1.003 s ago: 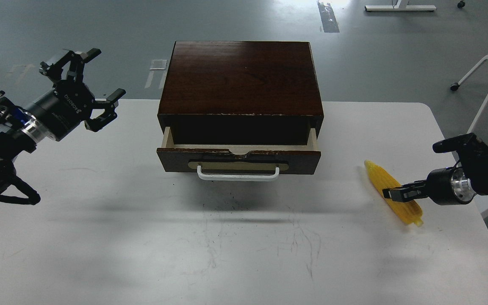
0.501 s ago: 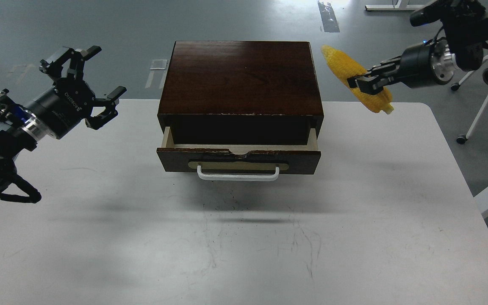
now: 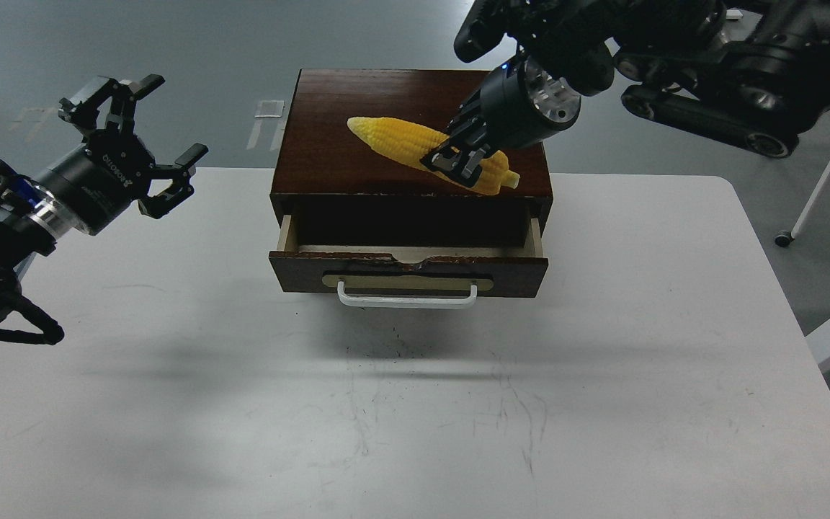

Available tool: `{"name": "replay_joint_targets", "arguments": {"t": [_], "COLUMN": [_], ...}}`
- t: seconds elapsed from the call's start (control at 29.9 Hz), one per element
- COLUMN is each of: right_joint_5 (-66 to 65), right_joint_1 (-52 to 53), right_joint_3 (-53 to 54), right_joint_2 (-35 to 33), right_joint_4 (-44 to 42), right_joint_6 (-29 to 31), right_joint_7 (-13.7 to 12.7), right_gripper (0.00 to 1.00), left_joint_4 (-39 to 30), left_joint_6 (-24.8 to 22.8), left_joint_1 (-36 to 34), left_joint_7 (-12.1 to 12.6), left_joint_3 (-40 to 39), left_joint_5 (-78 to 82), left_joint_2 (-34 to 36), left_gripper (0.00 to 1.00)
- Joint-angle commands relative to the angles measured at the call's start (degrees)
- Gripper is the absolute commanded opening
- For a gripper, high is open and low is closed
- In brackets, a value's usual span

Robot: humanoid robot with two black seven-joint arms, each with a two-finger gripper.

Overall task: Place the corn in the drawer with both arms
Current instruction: 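Lift the corn and carry it over the open drawer with the right gripper, then lower the corn into the drawer and open the right gripper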

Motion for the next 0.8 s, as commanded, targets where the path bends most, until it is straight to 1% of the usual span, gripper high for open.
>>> {"name": "replay_joint_targets", "arguments": {"t": [0.0, 0.13, 0.23, 0.27, 0.33, 0.47, 0.6, 0.74, 0.77], "right_joint_5": [-0.09, -0.09, -0.09, -0.09, -0.09, 0.00, 0.00, 0.00, -0.09], "right_joint_1": [0.55, 0.46, 0.38, 0.20, 0.11, -0.33, -0.33, -0.33, -0.33], "right_joint_3": [-1.98, -4.18, -4.54, -4.54, -4.71, -5.59, -5.94, -6.03, -5.94], "right_joint_2": [4.85, 8.20, 9.35, 9.52, 9.88, 9.88, 9.88, 9.70, 9.70], "right_joint_4": [-0.09, -0.79, -0.96, -1.05, -1.05, -1.23, -1.14, -1.14, -1.14], "right_joint_6": [-0.22, -0.66, -0.66, -0.66, -0.66, -1.19, -2.07, -2.25, -2.25], "right_joint_7": [0.00, 0.00, 0.00, 0.00, 0.00, 0.00, 0.00, 0.00, 0.00], "right_gripper": [0.03, 0.04, 0.04, 0.06, 0.07, 0.15, 0.18, 0.29, 0.34], "left_joint_4": [0.00, 0.00, 0.00, 0.00, 0.00, -0.09, -0.18, -0.27, -0.35], "left_joint_6": [0.00, 0.00, 0.00, 0.00, 0.00, 0.00, 0.00, 0.00, 0.00], "left_joint_1": [0.02, 0.02, 0.02, 0.02, 0.02, 0.02, 0.02, 0.02, 0.11], "left_joint_7": [0.00, 0.00, 0.00, 0.00, 0.00, 0.00, 0.00, 0.00, 0.00], "left_joint_3": [-0.01, -0.01, -0.01, -0.01, -0.01, -0.01, -0.01, -0.01, -0.01], "left_joint_5": [-0.01, -0.01, -0.01, -0.01, -0.01, -0.01, -0.01, -0.09, -0.09], "left_joint_2": [0.06, 0.06, 0.15, 0.24, 0.50, 0.59, 0.85, 1.03, 1.20], "left_gripper": [0.99, 0.99, 0.99, 0.99, 0.99, 0.99, 0.99, 0.99, 0.99]}}
